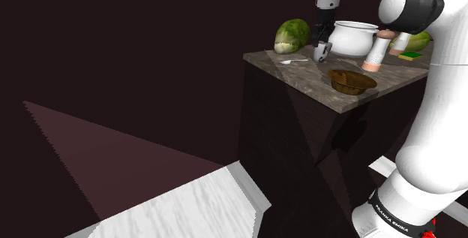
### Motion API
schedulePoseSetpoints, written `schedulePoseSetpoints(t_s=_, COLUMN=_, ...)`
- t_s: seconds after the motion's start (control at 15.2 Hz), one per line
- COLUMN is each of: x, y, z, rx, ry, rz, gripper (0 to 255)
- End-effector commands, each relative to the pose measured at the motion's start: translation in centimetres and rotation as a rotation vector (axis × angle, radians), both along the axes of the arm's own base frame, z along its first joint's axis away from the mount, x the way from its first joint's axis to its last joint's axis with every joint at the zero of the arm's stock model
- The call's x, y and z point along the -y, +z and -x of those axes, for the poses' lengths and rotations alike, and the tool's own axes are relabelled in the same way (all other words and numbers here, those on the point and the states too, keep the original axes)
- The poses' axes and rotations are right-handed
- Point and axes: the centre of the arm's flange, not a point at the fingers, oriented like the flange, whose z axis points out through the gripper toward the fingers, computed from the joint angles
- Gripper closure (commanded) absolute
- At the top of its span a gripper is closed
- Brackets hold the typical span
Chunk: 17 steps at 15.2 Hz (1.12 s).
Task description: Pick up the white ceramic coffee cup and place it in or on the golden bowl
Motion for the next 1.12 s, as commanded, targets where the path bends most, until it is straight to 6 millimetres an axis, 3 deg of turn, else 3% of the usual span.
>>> schedulePoseSetpoints(t_s=0.0, x=0.14, y=-1.04, z=-0.08, rx=0.0, ry=0.0, rz=0.0, gripper=0)
schedulePoseSetpoints(t_s=0.53, x=0.18, y=-1.34, z=-0.06, rx=0.0, ry=0.0, rz=0.0, gripper=0)
schedulePoseSetpoints(t_s=0.59, x=0.18, y=-1.34, z=-0.06, rx=0.0, ry=0.0, rz=0.0, gripper=255)
schedulePoseSetpoints(t_s=1.06, x=0.18, y=-1.34, z=-0.06, rx=0.0, ry=0.0, rz=0.0, gripper=255)
